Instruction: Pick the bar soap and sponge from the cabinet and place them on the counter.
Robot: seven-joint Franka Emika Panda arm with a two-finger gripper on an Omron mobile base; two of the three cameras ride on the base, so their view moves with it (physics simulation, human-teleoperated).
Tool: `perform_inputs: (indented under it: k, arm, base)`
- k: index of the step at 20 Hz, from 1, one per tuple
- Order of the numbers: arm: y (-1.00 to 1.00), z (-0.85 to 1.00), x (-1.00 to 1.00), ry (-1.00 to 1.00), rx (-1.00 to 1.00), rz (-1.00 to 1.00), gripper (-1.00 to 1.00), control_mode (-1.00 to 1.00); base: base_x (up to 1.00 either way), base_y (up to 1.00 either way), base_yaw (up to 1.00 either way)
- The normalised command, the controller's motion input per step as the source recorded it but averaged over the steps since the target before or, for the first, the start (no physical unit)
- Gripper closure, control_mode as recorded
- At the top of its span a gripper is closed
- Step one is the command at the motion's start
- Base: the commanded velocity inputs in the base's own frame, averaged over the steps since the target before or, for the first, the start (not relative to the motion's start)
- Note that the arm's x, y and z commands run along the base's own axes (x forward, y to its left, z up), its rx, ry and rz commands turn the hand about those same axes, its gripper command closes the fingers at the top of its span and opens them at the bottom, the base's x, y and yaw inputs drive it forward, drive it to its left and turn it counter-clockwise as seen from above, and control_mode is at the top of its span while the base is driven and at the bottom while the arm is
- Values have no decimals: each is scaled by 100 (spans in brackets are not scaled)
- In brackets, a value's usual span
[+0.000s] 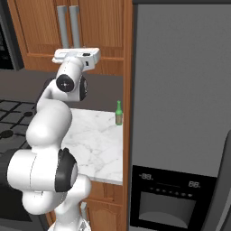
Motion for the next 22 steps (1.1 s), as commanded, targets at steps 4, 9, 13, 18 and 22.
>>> perform_inputs:
  k: [4, 9, 13, 18, 22]
  arm:
    - [5, -9, 13, 0, 0, 0, 100, -100]
    - [2, -2, 22, 2, 1, 0, 100, -100]
    - [0, 2, 40, 12, 6, 0, 100, -100]
    - [-9, 11, 26, 23, 4, 2, 100, -100]
    - [-18, 12, 8, 17, 6, 5, 100, -100]
  base:
    - [0, 0, 0]
    - [0, 0, 0]
    - [0, 0, 0]
    - [0, 0, 0]
    - [0, 0, 0]
